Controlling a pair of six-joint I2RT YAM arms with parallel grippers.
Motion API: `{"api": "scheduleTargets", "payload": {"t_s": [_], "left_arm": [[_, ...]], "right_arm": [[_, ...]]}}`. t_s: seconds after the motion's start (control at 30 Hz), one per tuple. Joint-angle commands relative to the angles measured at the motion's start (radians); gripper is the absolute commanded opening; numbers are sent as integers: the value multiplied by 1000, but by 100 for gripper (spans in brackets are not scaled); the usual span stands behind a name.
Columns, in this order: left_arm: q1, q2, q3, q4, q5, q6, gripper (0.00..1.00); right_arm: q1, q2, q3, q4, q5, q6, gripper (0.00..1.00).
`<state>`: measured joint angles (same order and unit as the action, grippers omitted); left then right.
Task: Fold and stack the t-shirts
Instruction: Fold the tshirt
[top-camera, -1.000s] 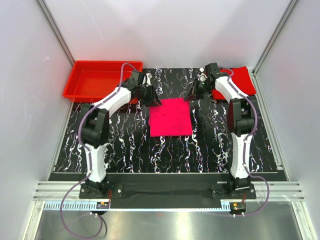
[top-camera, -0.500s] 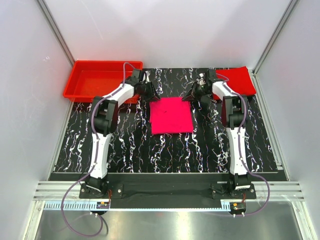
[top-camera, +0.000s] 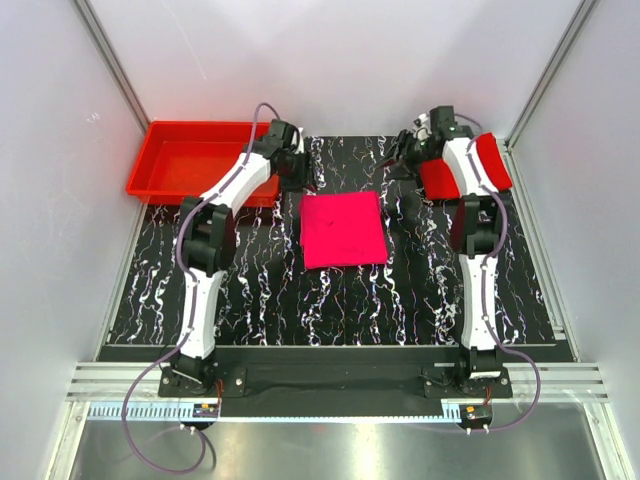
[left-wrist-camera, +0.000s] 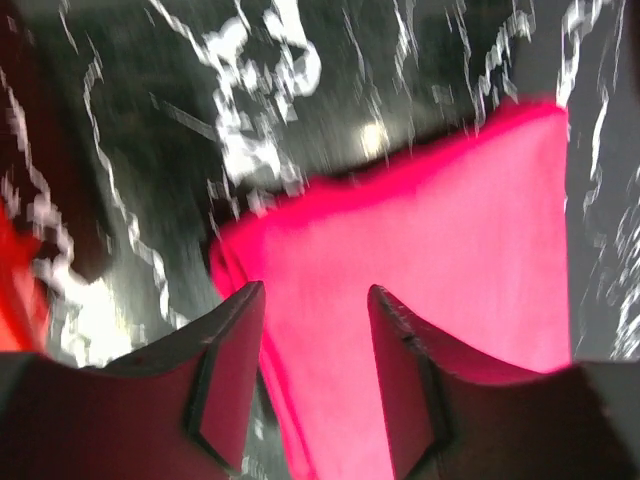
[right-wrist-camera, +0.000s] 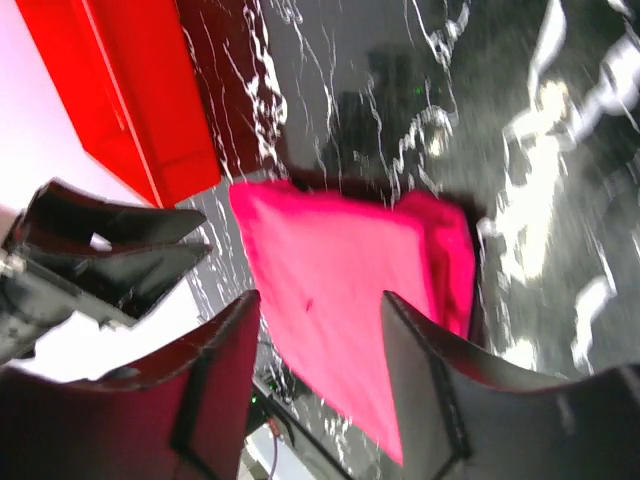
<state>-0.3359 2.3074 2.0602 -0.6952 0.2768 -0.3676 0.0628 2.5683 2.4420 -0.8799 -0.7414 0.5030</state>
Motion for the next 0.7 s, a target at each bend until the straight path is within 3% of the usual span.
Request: {"api": "scheduleTargets", "payload": {"t_s": [0.0, 0.17, 0.3, 0.5, 0.67], "left_arm": [[-83, -198, -53, -53, -106, 119, 55], [-245, -287, -185, 8, -217, 167, 61], [-432, -270, -218, 71, -332, 197, 63], [-538, -89, 42, -47, -461, 96, 59], [-571, -48, 60, -33, -542, 12, 59]], "right_arm": [[-8, -172, -54, -180, 65, -70, 61], [-38, -379, -410, -183, 195, -75, 70], [-113, -601, -707, -76, 218, 31, 71], [-146, -778, -978, -61, 385, 11, 72], [-164, -879, -1165, 1, 352, -21, 71]]}}
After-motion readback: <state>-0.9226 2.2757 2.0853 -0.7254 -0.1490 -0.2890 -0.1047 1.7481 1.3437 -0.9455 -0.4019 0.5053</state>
